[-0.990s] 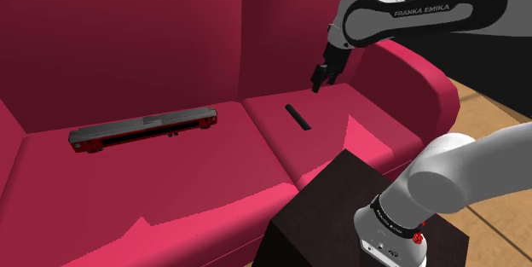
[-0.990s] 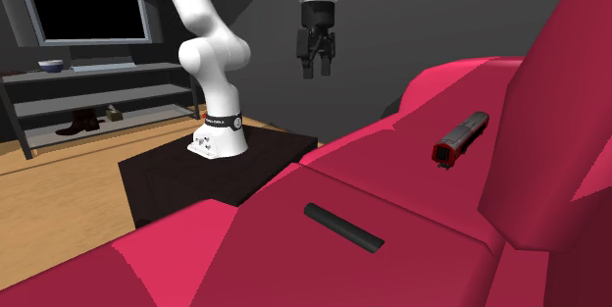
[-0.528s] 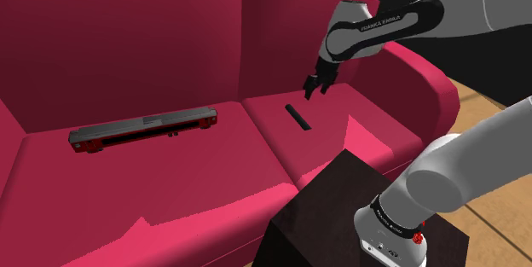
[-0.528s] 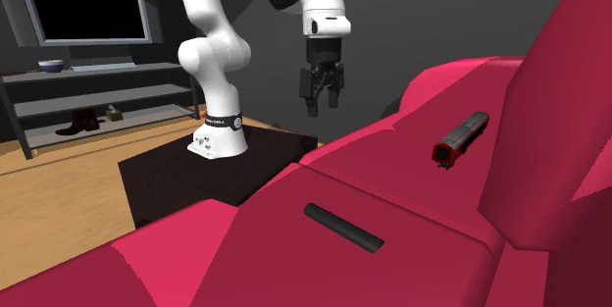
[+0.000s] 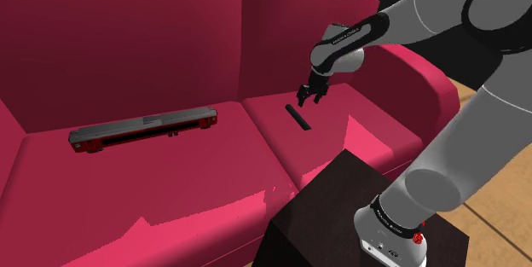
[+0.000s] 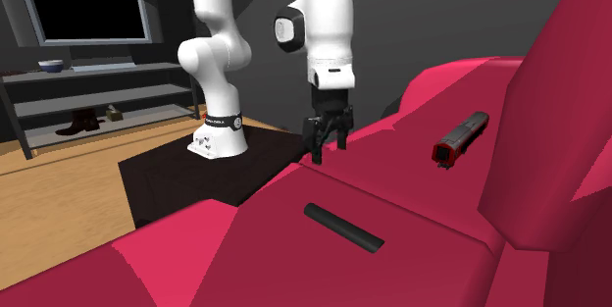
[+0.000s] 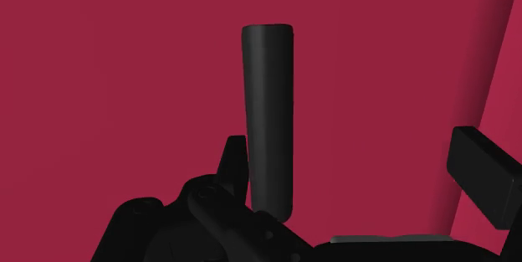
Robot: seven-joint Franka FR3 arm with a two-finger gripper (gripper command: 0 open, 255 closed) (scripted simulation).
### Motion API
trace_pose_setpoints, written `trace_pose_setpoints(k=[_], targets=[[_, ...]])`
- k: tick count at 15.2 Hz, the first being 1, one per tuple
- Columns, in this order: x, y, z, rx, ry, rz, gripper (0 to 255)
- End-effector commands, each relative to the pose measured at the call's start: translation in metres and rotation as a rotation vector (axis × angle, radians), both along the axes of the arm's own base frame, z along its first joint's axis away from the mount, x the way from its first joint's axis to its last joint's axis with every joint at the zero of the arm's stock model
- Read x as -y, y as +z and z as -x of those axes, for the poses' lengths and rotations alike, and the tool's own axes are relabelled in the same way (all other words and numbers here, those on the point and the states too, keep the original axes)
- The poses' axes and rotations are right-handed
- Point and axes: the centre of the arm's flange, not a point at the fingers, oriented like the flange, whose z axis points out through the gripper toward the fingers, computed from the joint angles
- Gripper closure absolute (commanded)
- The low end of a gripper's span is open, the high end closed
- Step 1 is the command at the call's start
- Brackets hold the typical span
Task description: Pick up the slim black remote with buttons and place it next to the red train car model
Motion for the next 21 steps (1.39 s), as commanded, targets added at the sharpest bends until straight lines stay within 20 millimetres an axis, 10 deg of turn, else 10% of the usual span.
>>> trace_pose_setpoints(k=[1, 7, 21], targets=[[0.015, -0.024, -0.008, 0.0, -0.029, -0.012, 0], [0.056, -0.091, -0.03, -0.004, -0.111, -0.05, 0], [0.053, -0.131, -0.031, -0.004, -0.111, -0.05, 0]])
